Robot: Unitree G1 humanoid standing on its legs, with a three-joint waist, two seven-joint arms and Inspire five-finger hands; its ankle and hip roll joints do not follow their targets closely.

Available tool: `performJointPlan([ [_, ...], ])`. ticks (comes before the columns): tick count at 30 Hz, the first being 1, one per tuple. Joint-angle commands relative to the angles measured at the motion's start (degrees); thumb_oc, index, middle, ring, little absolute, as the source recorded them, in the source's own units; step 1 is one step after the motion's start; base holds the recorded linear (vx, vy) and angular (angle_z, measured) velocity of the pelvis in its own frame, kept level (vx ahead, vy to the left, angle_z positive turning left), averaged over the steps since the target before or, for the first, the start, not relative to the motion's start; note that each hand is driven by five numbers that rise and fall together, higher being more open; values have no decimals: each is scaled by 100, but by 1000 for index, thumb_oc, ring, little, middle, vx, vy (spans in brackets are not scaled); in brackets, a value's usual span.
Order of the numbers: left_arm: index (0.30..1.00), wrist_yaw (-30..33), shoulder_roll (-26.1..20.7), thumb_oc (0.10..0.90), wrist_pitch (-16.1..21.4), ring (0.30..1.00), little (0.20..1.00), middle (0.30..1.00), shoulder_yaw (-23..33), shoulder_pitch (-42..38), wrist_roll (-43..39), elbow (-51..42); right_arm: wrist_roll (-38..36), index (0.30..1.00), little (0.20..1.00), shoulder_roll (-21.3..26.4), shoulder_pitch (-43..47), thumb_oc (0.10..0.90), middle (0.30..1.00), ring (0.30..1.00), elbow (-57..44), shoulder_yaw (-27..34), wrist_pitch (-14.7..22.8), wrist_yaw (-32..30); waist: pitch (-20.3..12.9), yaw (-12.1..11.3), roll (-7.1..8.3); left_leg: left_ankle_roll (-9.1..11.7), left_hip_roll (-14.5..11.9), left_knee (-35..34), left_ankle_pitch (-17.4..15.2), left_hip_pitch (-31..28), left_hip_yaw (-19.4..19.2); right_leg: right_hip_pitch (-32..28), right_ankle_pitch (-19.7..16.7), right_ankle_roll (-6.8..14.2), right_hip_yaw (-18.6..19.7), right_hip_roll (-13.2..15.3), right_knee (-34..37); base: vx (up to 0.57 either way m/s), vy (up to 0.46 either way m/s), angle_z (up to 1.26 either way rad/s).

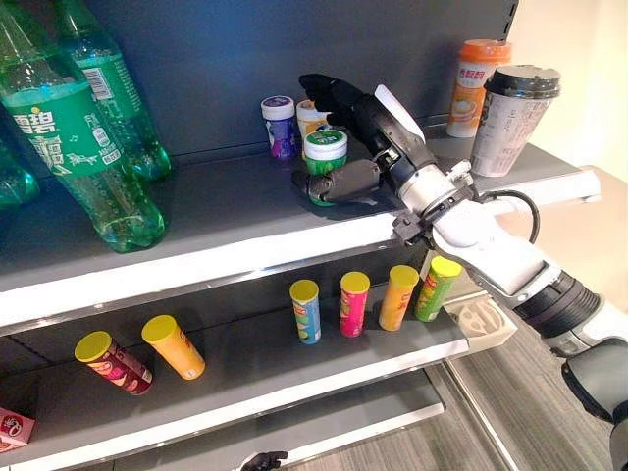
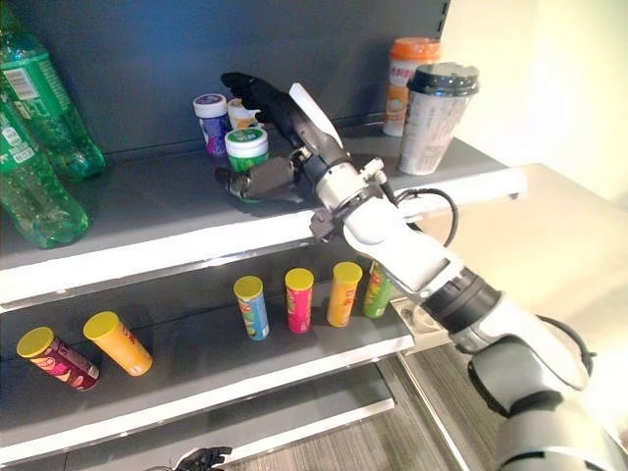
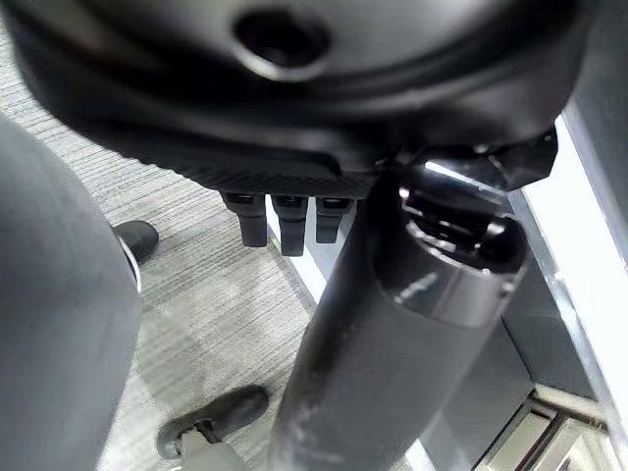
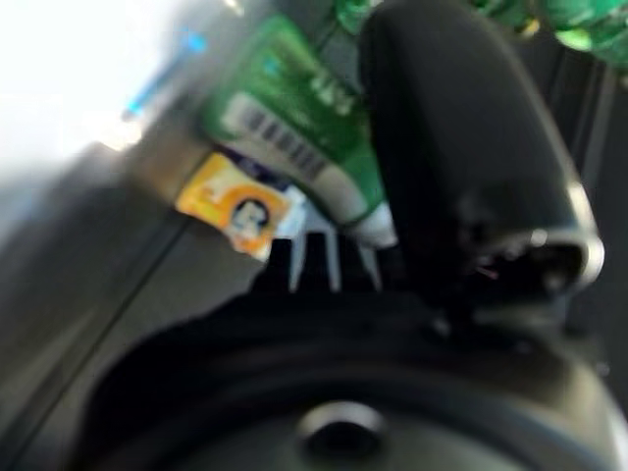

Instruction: Put the goods on the table back onto the shelves and tidy them up.

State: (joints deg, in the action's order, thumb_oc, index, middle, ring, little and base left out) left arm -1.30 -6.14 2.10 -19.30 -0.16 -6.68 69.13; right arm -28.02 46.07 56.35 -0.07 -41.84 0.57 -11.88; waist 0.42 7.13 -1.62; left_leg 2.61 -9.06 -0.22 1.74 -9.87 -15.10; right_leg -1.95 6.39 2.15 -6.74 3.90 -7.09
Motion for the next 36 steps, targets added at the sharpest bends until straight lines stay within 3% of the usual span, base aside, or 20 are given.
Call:
performJointPlan([
  [1, 900, 116, -177, 800, 128, 900, 900, 900, -31, -146, -11, 214, 121, 900, 900, -127, 411, 800, 900, 900, -236, 754, 626, -342, -72, -29, 539, 132, 333, -478, -373, 77, 20, -778, -919, 217, 348, 140, 1209, 0, 0, 0],
  [9, 900, 112, -160, 800, 128, 900, 900, 900, -23, -152, -6, 205, 148, 900, 900, 36, 211, 800, 900, 900, -619, 886, 683, -333, -76, 6, 544, 132, 330, -478, -382, 63, 3, -764, -937, 218, 373, 142, 1209, -1, 1, -1],
  [22, 900, 134, -152, 800, 122, 900, 900, 900, -29, -152, 17, 192, 371, 900, 900, 408, -1171, 800, 900, 900, -1870, 1547, 681, -146, -46, 67, 534, 111, 335, -478, -400, 51, 12, -767, -939, 210, 389, 167, 1209, -6, 5, 0],
  [31, 900, 170, -162, 800, 128, 900, 900, 900, -103, -193, 98, 159, 557, 900, 900, 379, -1812, 800, 900, 900, -2172, 1804, 606, 8, 4, 93, 516, 98, 339, -478, -403, 44, 10, -773, -925, 209, 389, 175, 1209, 0, 0, 0],
  [36, 900, 183, -168, 800, 121, 900, 900, 900, -119, -199, 110, 159, 616, 848, 848, 340, -1901, 765, 848, 848, -2153, 1762, 578, 85, 29, 89, 510, 99, 330, -478, -402, 47, 5, -767, -916, 222, 366, 172, 1209, 0, 0, 0],
])
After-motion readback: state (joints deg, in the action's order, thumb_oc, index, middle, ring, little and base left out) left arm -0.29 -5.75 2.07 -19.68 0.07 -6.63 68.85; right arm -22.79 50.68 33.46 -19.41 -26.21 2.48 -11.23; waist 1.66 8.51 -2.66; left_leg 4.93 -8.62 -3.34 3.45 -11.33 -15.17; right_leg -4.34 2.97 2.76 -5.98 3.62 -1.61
